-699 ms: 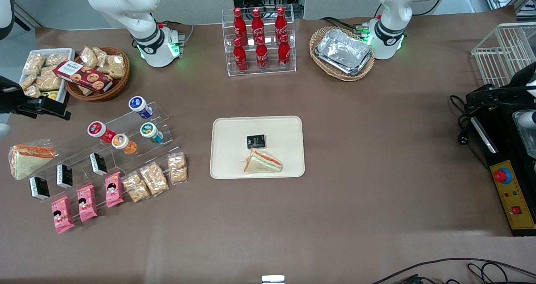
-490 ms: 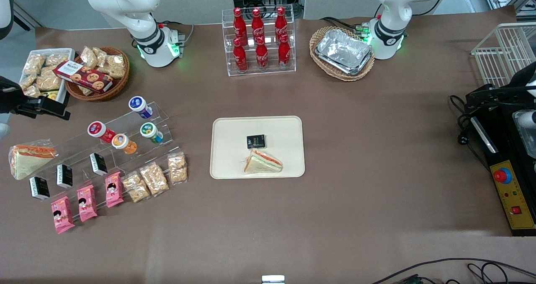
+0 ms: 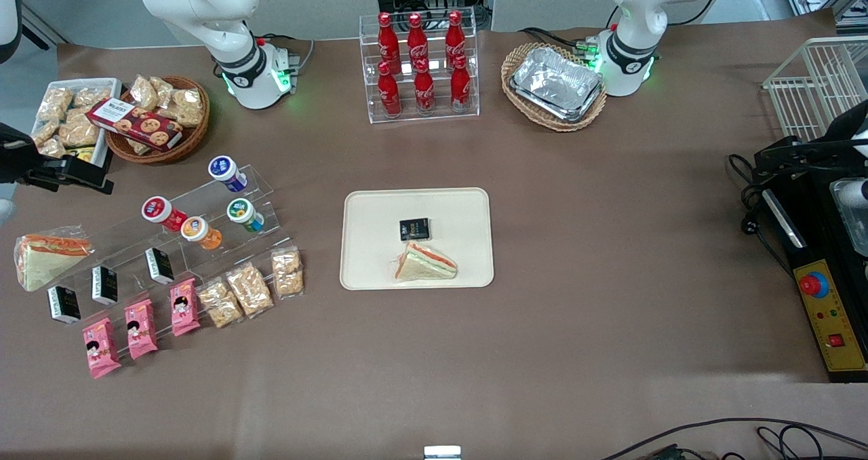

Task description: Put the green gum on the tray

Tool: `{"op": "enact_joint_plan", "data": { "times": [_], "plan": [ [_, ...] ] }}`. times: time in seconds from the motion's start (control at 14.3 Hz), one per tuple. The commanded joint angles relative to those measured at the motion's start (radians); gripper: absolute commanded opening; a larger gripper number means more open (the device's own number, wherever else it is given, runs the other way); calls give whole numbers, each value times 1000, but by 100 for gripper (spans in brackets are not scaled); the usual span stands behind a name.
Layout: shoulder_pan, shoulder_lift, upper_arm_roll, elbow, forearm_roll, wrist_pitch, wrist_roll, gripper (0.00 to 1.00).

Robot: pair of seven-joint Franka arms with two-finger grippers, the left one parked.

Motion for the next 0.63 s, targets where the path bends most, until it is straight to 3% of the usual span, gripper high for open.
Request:
{"op": "enact_joint_plan", "data": {
  "times": [0.0,0.56],
  "plan": [
    [-10,-10,7,27,-8,-48,-12,100],
    [-13,-48,7,-13,-5,-53,-13,100]
  ]
}}
